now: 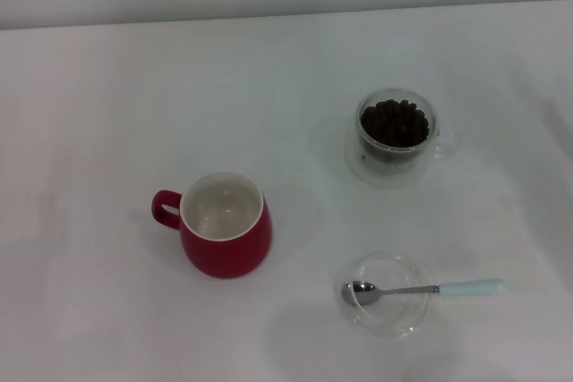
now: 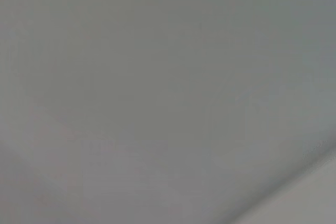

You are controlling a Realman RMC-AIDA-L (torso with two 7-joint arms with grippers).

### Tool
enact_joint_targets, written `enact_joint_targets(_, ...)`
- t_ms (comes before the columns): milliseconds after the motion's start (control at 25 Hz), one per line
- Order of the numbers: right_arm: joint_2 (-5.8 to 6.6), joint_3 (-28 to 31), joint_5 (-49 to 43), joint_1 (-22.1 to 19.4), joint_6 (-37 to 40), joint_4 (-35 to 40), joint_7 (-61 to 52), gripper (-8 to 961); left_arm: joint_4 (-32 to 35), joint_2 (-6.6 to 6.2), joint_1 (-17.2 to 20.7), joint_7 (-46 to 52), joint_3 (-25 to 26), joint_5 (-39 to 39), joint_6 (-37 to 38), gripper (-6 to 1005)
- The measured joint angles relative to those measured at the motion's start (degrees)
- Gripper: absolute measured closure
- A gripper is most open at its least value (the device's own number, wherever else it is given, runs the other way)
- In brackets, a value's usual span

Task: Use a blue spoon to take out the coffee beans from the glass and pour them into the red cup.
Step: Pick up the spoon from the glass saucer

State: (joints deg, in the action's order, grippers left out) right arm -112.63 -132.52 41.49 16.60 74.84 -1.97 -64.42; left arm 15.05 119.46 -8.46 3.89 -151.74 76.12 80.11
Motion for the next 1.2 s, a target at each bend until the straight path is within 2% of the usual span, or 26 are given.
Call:
enact_joint_targets(120,1.30,-0.01,-8.47,-3.07,5.62,-2.03,-9.68,98,-1.72,-0.07,-2.67,0.04,0.01,1.82,-1.81,254)
enact_joint_targets(160,1.38,-0.02,-10.22,-4.38,7.82,-2.35,-11.04,98,-2.28,-0.07,-3.53,0.04,0.01,2.20,-2.23,254)
enact_joint_targets(200,0.91,-0.05,-12.02,-6.59,11.18,-3.24,-11.82,98,-2.90,-0.08,-4.49,0.06,0.02,2.76,-2.69,254)
enact_joint_targets(240,0.91,-0.05,-12.02,-6.59,11.18,-3.24,-11.82,98,-3.14,-0.08,-5.11,0.06,0.02,3.16,-2.92,254)
enact_joint_targets(360,-0.68,-0.09,-12.93,-9.83,13.71,-4.88,-11.97,98,-3.95,-0.15,-6.75,0.08,0.03,4.33,-2.95,254)
enact_joint_targets(400,-1.43,-0.23,-13.19,-12.28,14.48,-5.24,-11.97,98,-4.28,-0.16,-7.19,0.08,0.05,4.45,-2.93,254)
enact_joint_targets(560,-1.71,-1.15,-15.98,-14.46,15.51,-5.36,-11.83,98,-4.99,-0.18,-10.12,0.15,0.04,4.86,-2.97,254)
enact_joint_targets(840,-1.74,-1.39,-24.43,-13.99,15.14,-5.90,-11.66,98,-5.45,-0.20,-13.02,0.42,-0.05,4.77,-3.55,255)
enact_joint_targets(1200,-1.00,-2.49,-31.01,-10.86,15.75,-6.67,-12.81,98,-5.37,-0.19,-12.76,0.42,0.04,4.98,-3.63,256)
